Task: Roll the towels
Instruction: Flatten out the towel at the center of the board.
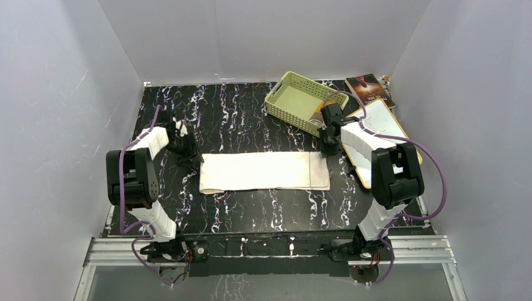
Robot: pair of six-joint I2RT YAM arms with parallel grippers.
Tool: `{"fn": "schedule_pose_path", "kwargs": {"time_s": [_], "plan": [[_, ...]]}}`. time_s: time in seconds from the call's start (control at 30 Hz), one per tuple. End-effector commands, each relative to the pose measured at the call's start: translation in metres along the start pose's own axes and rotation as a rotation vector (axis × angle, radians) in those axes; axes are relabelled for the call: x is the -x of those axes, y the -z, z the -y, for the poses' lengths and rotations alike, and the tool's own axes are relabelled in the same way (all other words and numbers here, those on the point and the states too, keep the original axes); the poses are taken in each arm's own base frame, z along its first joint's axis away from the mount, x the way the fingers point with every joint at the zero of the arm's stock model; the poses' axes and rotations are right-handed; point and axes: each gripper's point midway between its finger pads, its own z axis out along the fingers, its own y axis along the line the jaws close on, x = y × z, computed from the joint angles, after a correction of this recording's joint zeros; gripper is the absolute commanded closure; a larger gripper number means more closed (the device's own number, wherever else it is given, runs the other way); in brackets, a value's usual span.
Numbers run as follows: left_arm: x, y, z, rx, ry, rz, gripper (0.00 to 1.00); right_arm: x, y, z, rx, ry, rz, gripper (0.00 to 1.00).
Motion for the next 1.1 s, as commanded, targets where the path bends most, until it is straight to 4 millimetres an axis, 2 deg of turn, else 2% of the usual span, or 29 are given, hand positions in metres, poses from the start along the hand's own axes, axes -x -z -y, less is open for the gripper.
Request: {"fn": "schedule_pose_path", "kwargs": {"time_s": [0.0, 0.3, 0.47, 0.5, 0.63, 0.7, 0.73, 0.77, 0.87, 0.93, 1.0, 1.07], "plan": [[-0.005, 0.001, -0.007, 0.013, 0.010, 0.002, 0.49, 0.008, 0.004, -0.002, 0.018, -0.018, 0.046, 1.00], [-0.038, -0.007, 0.022, -0.140, 0.021, -0.056, 0.48, 0.005, 0.001, -0.011, 0.071, -0.018, 0.044, 1.00], [-0.059, -0.014, 0.029, -0.206, 0.070, -0.084, 0.50, 0.000, -0.002, -0.015, 0.095, -0.018, 0.039, 1.00], [-0.062, -0.015, 0.032, -0.221, 0.081, -0.087, 0.53, 0.000, -0.003, -0.016, 0.100, -0.018, 0.037, 1.00], [-0.058, -0.011, 0.046, -0.303, 0.111, -0.060, 0.90, 0.002, -0.001, -0.017, 0.113, -0.019, 0.048, 1.00], [-0.046, -0.005, 0.051, -0.309, 0.107, -0.032, 0.99, 0.004, 0.001, -0.019, 0.120, -0.018, 0.057, 1.00], [-0.039, -0.001, 0.053, -0.306, 0.101, -0.014, 1.00, 0.005, 0.002, -0.019, 0.123, -0.018, 0.064, 1.00], [-0.032, 0.003, 0.055, -0.306, 0.093, 0.002, 1.00, 0.006, 0.003, -0.020, 0.126, -0.019, 0.069, 0.97], [-0.015, 0.010, 0.064, -0.329, 0.081, 0.033, 1.00, 0.009, 0.004, -0.021, 0.131, -0.020, 0.078, 0.67], [-0.012, 0.011, 0.071, -0.372, 0.092, 0.034, 1.00, 0.018, 0.011, -0.022, 0.134, -0.022, 0.106, 0.50], [-0.010, 0.013, 0.083, -0.450, 0.118, 0.041, 1.00, 0.032, 0.023, -0.025, 0.147, -0.028, 0.157, 0.38], [-0.009, 0.019, 0.096, -0.529, 0.147, 0.055, 1.00, 0.050, 0.043, -0.030, 0.171, -0.022, 0.237, 0.31]]}}
